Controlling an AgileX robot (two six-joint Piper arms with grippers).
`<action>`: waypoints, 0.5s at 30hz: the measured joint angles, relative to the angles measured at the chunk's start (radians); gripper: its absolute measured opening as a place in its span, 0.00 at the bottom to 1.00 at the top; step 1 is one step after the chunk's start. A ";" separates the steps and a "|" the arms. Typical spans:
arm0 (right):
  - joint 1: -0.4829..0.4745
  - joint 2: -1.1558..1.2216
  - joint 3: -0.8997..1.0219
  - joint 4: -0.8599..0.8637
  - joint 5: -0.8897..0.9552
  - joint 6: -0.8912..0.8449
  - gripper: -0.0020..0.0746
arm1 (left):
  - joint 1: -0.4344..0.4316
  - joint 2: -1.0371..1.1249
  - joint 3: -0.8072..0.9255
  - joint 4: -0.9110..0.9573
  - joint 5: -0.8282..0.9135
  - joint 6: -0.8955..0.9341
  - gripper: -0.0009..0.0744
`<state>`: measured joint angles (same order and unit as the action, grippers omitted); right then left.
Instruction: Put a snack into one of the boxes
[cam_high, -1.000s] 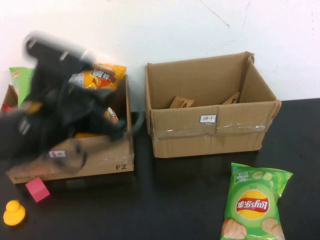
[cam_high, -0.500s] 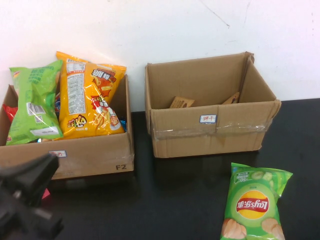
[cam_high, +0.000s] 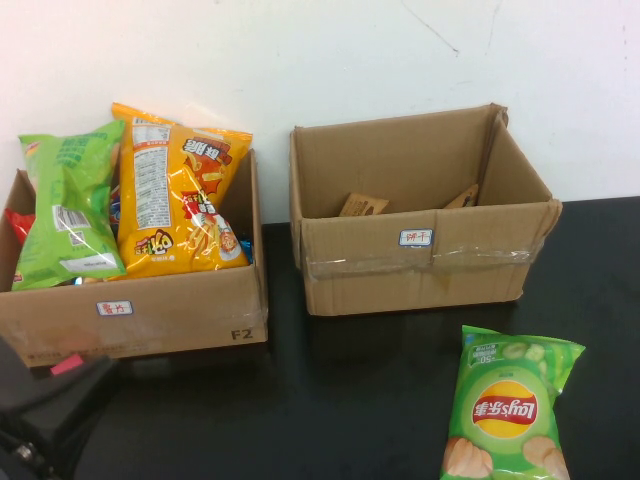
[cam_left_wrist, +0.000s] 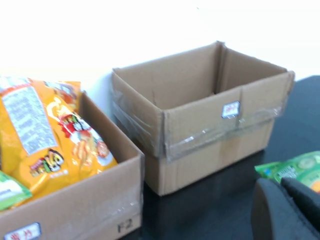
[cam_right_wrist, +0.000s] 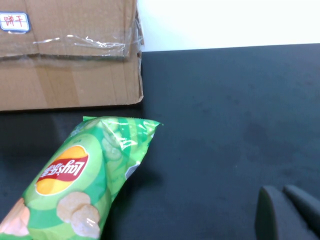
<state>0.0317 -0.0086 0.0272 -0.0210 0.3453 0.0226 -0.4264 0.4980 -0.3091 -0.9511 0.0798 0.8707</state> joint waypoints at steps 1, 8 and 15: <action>0.000 0.000 0.000 0.000 0.000 0.000 0.02 | 0.000 0.000 0.000 0.000 0.007 0.000 0.01; 0.000 0.000 -0.002 0.000 0.000 0.002 0.02 | 0.000 -0.004 0.027 0.043 -0.063 -0.069 0.01; 0.000 0.000 -0.002 0.000 0.001 0.002 0.02 | 0.097 -0.100 0.184 0.624 -0.268 -0.753 0.01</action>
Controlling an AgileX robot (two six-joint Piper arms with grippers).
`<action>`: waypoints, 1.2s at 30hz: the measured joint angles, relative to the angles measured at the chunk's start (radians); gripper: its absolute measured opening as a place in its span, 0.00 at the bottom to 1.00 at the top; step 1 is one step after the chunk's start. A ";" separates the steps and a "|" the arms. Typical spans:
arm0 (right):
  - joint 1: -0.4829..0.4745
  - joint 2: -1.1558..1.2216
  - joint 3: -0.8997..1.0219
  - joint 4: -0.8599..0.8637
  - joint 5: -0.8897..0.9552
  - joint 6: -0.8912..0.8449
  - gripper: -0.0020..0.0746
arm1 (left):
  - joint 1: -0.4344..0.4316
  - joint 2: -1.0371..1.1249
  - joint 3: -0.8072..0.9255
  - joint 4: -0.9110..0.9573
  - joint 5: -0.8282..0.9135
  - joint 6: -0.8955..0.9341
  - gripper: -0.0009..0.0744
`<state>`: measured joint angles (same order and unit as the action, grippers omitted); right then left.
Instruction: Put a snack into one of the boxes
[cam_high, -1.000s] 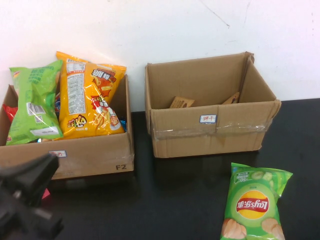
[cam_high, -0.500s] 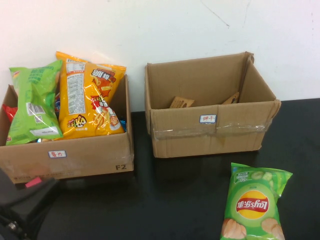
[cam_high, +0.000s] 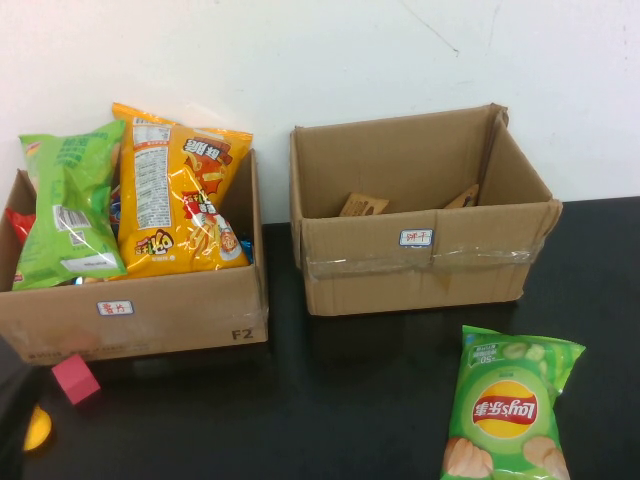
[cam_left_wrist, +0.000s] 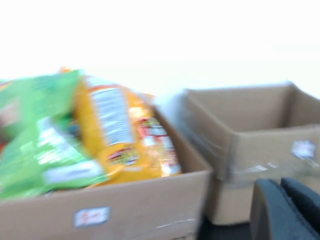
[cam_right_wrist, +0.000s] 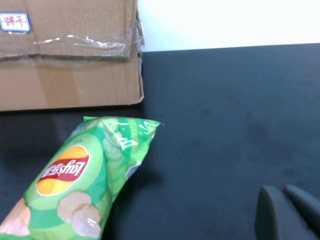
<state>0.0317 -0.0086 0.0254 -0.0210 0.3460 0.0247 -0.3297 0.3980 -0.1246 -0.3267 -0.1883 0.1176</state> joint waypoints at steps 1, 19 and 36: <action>0.000 0.000 0.000 0.000 0.000 0.000 0.02 | 0.036 -0.024 0.024 0.035 -0.005 -0.052 0.01; 0.000 0.000 0.000 0.000 0.000 0.000 0.02 | 0.508 -0.407 0.150 0.239 0.379 -0.164 0.01; 0.000 0.000 0.000 0.000 0.000 0.000 0.02 | 0.363 -0.407 0.150 0.284 0.495 -0.166 0.01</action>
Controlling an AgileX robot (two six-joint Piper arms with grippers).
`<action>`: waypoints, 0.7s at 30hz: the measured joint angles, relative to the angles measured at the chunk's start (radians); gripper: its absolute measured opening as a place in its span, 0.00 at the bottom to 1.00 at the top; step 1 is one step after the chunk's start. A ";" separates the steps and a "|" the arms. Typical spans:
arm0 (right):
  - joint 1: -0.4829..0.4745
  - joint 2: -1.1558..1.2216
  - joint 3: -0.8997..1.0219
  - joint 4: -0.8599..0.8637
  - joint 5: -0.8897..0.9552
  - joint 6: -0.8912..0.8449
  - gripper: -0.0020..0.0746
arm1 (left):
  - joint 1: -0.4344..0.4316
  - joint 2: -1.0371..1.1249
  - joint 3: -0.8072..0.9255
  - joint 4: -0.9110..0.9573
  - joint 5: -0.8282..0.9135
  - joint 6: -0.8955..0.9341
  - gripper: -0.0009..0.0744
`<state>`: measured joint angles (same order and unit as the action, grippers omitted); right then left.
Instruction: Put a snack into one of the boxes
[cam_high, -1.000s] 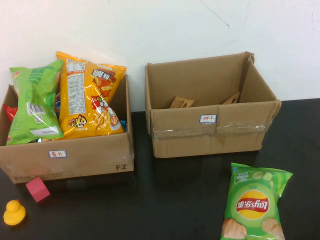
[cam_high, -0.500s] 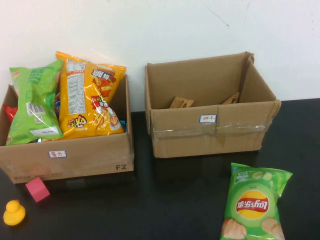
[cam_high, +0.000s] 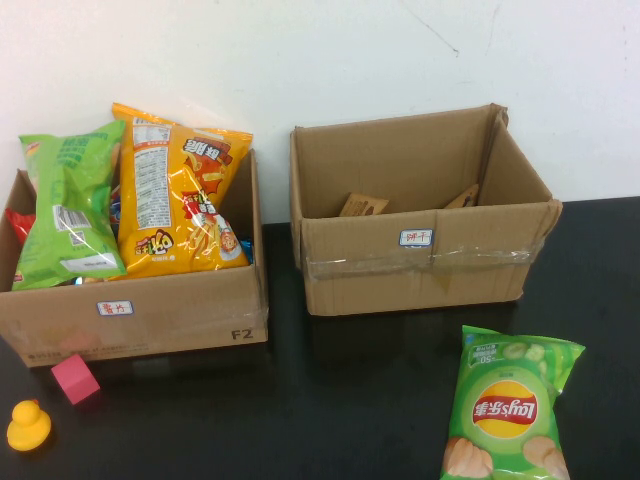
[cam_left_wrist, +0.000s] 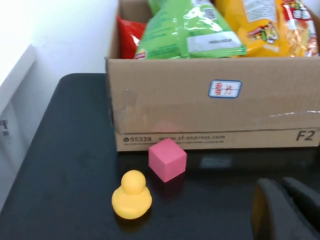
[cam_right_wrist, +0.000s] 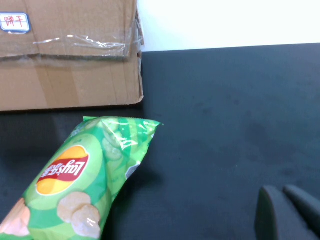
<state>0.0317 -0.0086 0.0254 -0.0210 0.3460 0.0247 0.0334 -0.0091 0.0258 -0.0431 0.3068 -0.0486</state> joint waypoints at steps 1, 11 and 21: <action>0.000 0.000 0.000 0.000 0.000 0.000 0.02 | -0.002 0.000 0.000 0.002 0.000 0.000 0.01; 0.000 0.000 0.000 0.000 0.000 0.000 0.02 | -0.008 0.000 0.000 0.004 0.001 0.000 0.01; 0.000 0.000 0.000 0.000 0.000 0.000 0.02 | -0.008 0.000 0.000 0.005 0.004 0.000 0.01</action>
